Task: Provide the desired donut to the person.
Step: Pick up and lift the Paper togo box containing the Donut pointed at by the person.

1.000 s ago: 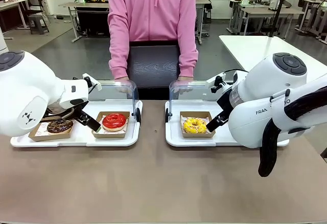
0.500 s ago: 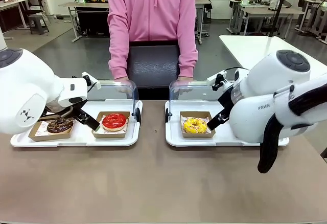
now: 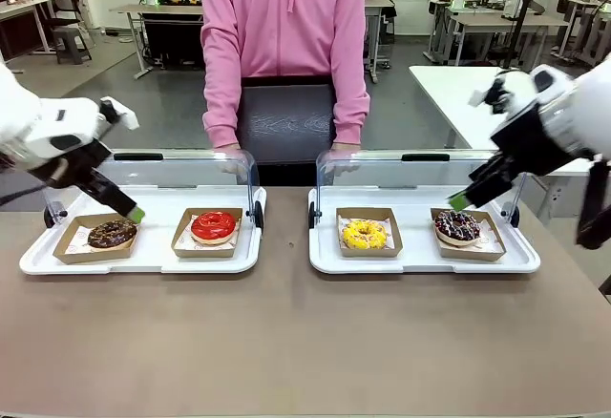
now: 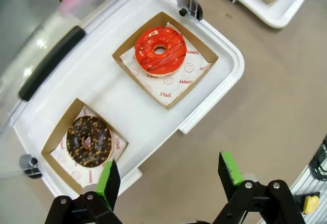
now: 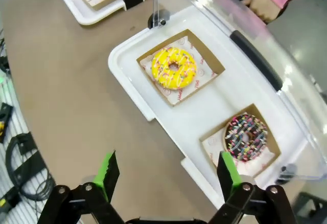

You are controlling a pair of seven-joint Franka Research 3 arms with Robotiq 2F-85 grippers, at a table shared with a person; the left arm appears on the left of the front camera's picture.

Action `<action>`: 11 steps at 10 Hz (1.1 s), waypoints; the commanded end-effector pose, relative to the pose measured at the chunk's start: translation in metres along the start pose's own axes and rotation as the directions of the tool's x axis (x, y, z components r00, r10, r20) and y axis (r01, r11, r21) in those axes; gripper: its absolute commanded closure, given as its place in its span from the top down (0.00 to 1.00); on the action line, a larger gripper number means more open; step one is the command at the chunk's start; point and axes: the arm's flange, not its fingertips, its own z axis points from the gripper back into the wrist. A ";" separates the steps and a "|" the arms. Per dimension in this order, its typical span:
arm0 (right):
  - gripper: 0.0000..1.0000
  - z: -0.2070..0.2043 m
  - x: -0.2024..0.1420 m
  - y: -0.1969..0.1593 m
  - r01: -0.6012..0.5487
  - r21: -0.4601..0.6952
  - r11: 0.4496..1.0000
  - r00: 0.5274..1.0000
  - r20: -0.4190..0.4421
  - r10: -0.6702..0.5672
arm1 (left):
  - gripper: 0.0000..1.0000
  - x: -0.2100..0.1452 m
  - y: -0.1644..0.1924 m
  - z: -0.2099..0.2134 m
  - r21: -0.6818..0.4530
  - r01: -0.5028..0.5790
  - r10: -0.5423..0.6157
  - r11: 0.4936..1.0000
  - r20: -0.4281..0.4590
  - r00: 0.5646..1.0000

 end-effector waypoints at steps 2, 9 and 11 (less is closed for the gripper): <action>1.00 0.018 -0.021 -0.013 -0.045 0.002 0.999 0.998 0.033 0.045 | 1.00 -0.068 -0.006 0.029 -0.067 0.049 -0.045 0.997 0.061 0.997; 1.00 0.051 -0.056 -0.042 -0.135 0.047 0.990 0.969 0.214 0.122 | 1.00 -0.119 0.036 0.075 -0.033 0.144 -0.127 0.989 0.304 0.944; 1.00 0.054 -0.059 -0.041 -0.158 0.028 0.987 0.954 0.262 0.145 | 1.00 -0.124 0.042 0.079 -0.032 0.148 -0.126 0.988 0.369 0.921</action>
